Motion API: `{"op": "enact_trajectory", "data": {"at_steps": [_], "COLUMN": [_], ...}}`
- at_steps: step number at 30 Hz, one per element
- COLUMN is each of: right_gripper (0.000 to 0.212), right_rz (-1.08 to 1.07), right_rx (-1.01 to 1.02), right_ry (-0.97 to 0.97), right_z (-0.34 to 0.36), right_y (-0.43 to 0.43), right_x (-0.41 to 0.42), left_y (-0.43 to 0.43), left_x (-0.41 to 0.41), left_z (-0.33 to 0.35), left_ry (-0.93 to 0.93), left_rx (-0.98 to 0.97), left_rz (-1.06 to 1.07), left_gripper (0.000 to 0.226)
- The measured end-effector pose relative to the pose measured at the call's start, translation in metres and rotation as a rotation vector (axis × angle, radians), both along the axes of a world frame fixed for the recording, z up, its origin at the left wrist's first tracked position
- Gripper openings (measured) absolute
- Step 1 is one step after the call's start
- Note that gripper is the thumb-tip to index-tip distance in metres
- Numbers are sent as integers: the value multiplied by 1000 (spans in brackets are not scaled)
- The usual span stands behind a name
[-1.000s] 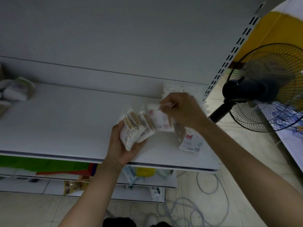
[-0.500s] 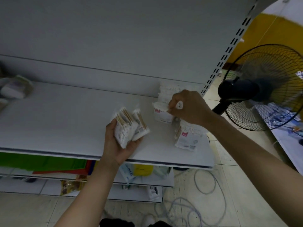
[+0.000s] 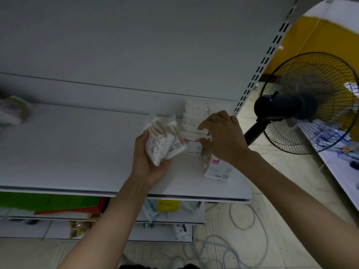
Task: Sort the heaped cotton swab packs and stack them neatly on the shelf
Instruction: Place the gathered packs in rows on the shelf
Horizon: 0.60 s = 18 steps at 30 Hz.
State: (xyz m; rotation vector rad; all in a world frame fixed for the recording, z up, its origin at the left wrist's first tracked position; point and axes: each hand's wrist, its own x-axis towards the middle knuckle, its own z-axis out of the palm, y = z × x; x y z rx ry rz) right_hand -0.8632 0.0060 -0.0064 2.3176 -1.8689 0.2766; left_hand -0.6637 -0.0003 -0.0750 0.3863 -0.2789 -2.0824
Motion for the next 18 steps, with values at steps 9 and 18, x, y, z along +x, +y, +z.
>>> {"op": "enact_trajectory", "data": {"at_steps": [9,18], "right_gripper": [78,79], "right_rz": [-207,-111], "right_rx": [-32,-44], "right_ry": [-260,-147], "right_z": [-51,-57], "right_y": [69,55], "right_x": [-30,-47], "left_y": [0,1], "left_x": [-33,-35], "left_z": [4,0], "left_ry": [67,41], "left_rx": [51,74], "left_rz": [74,95], "left_gripper": [63,65]}}
